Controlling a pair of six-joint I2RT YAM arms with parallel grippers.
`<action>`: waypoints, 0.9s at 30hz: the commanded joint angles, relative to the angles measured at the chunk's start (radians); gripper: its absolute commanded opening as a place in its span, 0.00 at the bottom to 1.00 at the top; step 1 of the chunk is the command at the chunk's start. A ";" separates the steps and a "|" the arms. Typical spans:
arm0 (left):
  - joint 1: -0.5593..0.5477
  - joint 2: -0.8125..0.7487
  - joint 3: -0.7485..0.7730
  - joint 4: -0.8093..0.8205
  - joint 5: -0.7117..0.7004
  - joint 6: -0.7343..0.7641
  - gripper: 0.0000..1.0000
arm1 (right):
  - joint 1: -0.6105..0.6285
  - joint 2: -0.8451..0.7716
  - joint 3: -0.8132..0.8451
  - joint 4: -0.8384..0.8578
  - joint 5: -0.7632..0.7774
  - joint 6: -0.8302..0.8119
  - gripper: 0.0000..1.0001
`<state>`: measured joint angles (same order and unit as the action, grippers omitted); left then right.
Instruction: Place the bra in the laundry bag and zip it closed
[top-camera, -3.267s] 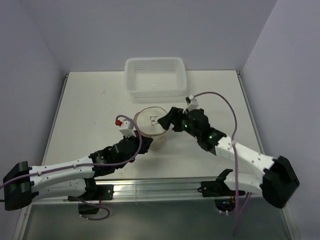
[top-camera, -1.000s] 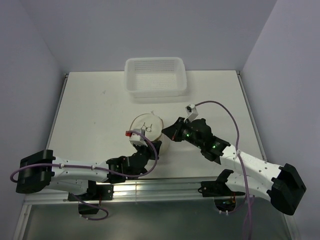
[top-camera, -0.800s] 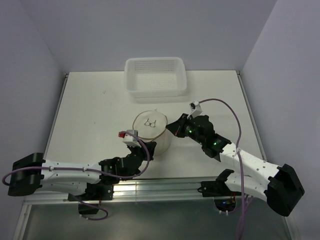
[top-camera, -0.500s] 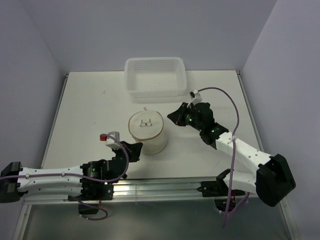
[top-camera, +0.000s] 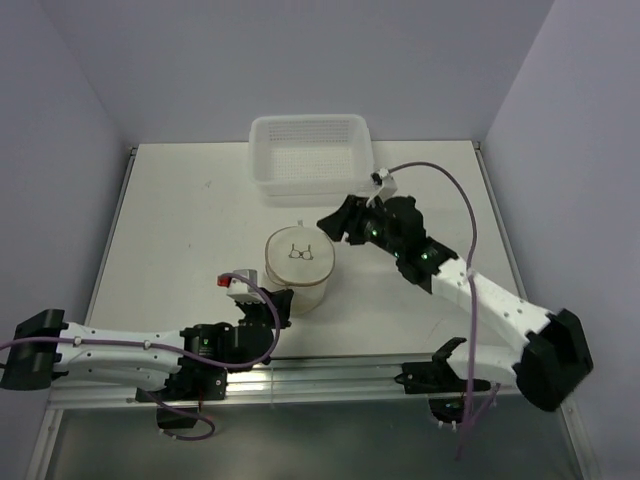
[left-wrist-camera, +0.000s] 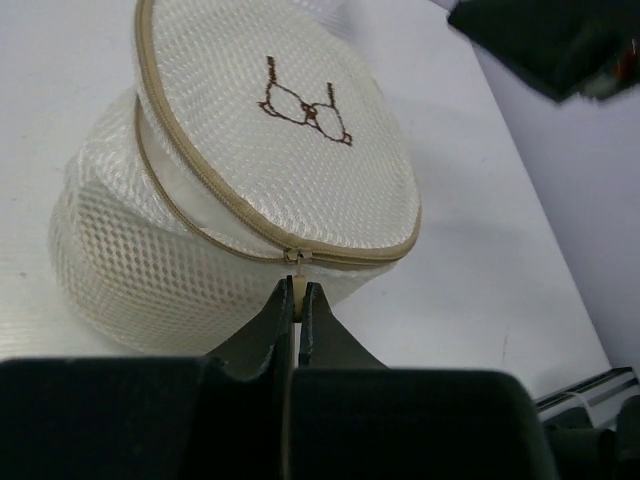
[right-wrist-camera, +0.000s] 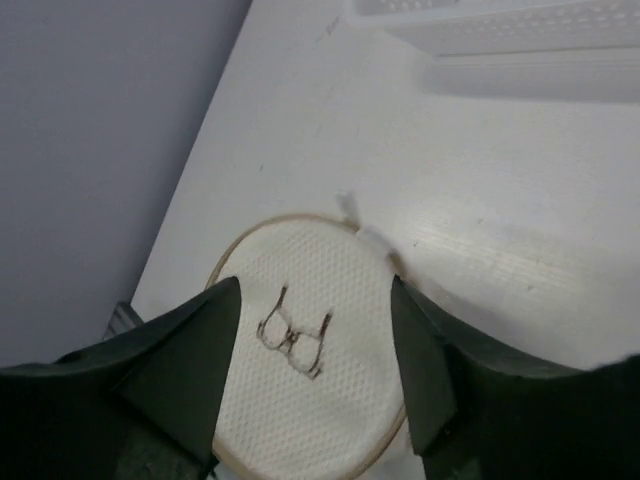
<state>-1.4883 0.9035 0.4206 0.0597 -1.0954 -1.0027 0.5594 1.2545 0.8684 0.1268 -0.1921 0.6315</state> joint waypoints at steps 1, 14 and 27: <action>-0.007 0.043 0.059 0.199 0.011 0.072 0.00 | 0.141 -0.245 -0.132 -0.059 0.145 0.026 0.71; -0.029 0.219 0.130 0.270 0.100 0.053 0.00 | 0.390 -0.566 -0.431 -0.098 0.214 0.258 0.80; -0.047 0.204 0.104 0.289 0.132 0.070 0.00 | 0.379 -0.428 -0.441 0.010 0.327 0.320 0.67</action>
<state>-1.5265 1.1400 0.5247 0.3023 -0.9798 -0.9390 0.9447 0.7986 0.4164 0.0845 0.0753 0.9375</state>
